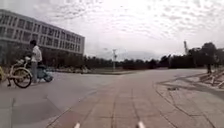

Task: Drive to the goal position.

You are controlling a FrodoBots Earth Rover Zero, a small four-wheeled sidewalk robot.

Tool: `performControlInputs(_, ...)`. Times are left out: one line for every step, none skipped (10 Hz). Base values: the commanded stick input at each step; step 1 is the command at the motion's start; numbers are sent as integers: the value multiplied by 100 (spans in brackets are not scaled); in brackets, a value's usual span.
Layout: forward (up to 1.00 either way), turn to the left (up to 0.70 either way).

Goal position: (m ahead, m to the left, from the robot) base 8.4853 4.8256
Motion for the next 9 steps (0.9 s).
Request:
performControlInputs(70, 13)
performControlInputs(70, 13)
performControlInputs(70, 13)
performControlInputs(70, 13)
performControlInputs(70, 13)
performControlInputs(70, 13)
performControlInputs(70, 6)
performControlInputs(70, 0)
performControlInputs(70, 0)
